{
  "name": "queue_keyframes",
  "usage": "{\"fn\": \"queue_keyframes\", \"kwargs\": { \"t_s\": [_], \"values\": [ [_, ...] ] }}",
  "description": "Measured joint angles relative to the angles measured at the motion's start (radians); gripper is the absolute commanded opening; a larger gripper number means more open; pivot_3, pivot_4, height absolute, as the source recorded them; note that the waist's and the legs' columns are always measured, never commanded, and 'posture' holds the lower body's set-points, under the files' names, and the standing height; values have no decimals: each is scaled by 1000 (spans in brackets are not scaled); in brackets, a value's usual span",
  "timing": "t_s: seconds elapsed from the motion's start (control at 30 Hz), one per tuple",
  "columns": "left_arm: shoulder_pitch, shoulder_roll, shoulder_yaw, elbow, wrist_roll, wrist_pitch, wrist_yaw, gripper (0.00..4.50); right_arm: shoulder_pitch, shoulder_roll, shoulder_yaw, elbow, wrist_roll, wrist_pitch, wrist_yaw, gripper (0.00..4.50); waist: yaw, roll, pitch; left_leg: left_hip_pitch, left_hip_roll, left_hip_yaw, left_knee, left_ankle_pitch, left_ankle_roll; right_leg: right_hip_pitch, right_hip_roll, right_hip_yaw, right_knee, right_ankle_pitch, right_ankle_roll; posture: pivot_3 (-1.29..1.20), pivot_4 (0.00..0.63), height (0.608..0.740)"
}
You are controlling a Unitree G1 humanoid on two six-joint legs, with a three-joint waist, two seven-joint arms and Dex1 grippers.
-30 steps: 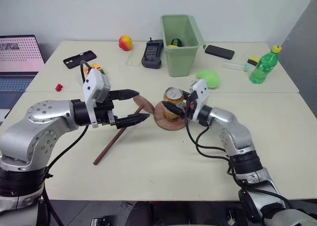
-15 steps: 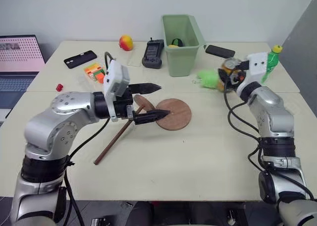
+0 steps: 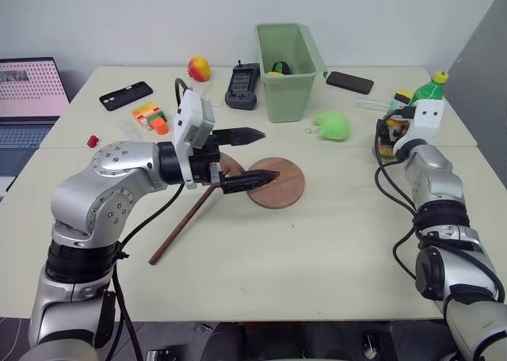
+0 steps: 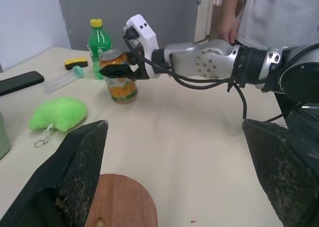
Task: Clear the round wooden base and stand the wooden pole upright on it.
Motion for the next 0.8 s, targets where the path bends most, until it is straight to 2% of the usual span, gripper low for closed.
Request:
{"fn": "queue_keyframes", "kwargs": {
  "t_s": [0.2, 0.4, 0.63, 0.8],
  "values": [
    [2, 2, 2, -2, 0, 0, 1, 4500, 31, 3, 3, -32, -1, -1, 8, 4490, -1, 0, 0, 0, 1, 0, -1, 0, 0, 0, 0, 0, 0, 0, 0, 0, 150, 740],
    [5, 13, 6, -3, 0, 0, 0, 4500, 90, 4, 4, -195, 2, 66, 8, 4490, -1, 0, 0, 0, 1, -2, -1, 0, 0, -1, 0, 0, 0, 0, 0, 0, 150, 740],
    [7, 86, 31, 6, 2, 12, -21, 4500, 182, -20, 1, -514, 31, 233, 17, 4490, 2, 0, 0, 0, 1, -4, -1, 0, 0, -1, 0, 0, 0, 0, 0, 0, 150, 740],
    [13, 188, 96, 85, 45, 11, -11, 4500, 204, -41, -22, -800, 139, 330, 74, 4490, 2, 1, 1, 0, 1, -6, -2, -1, 3, -1, 0, -1, 0, 0, 0, 0, 150, 740]
  ]
}}
